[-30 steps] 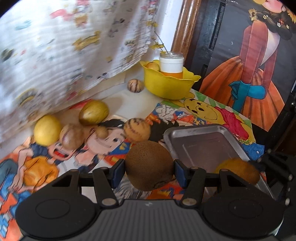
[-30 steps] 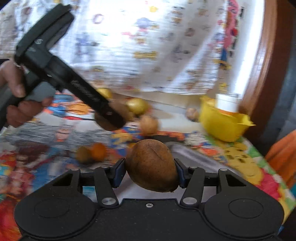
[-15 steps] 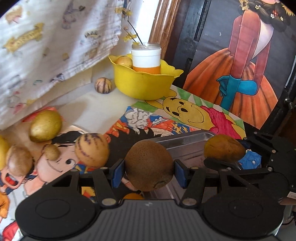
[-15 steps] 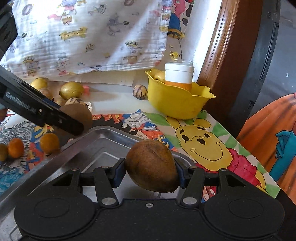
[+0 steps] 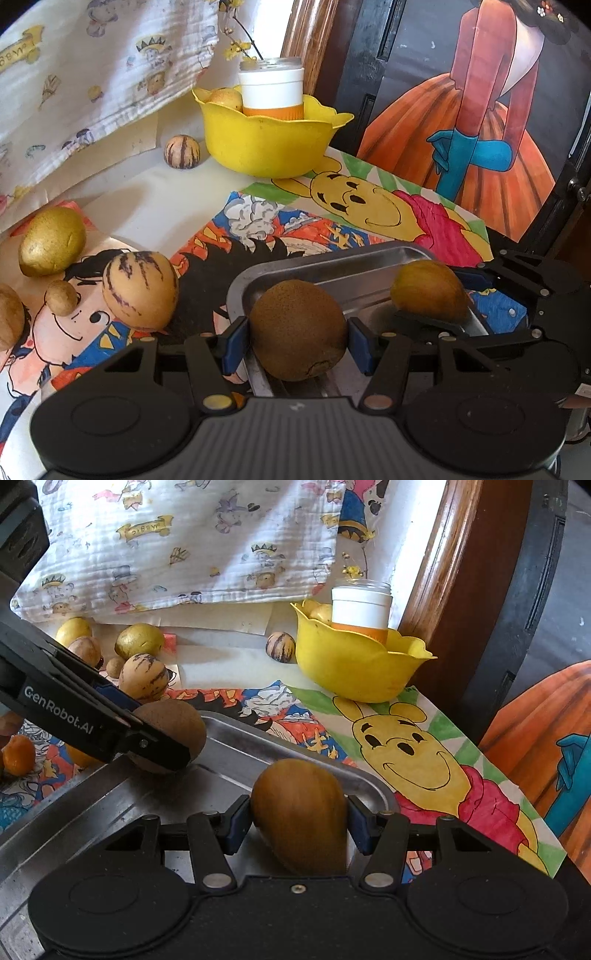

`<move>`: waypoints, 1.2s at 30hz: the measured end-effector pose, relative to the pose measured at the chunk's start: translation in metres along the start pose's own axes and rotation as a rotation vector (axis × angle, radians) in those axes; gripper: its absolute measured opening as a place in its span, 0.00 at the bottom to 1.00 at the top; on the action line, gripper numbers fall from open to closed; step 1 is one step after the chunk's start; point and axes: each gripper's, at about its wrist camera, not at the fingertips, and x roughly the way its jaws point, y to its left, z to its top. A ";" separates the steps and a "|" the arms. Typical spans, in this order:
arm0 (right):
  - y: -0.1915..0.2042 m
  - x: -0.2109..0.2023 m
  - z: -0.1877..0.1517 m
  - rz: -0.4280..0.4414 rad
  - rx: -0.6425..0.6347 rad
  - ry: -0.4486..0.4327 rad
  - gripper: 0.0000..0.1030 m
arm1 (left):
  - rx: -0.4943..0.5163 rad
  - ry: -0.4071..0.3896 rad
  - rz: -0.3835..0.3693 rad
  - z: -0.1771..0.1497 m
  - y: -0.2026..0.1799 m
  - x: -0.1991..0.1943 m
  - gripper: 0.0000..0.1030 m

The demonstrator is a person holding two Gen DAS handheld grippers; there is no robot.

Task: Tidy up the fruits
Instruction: 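Carry kiwi and mango over the metal tray while both tools open to release them, then lift both open tools away from the tray toward the remaining fruits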

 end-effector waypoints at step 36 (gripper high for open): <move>0.076 -0.172 -0.022 -0.003 0.115 -0.169 0.99 | -0.024 -0.256 0.037 -0.063 0.007 -0.174 1.00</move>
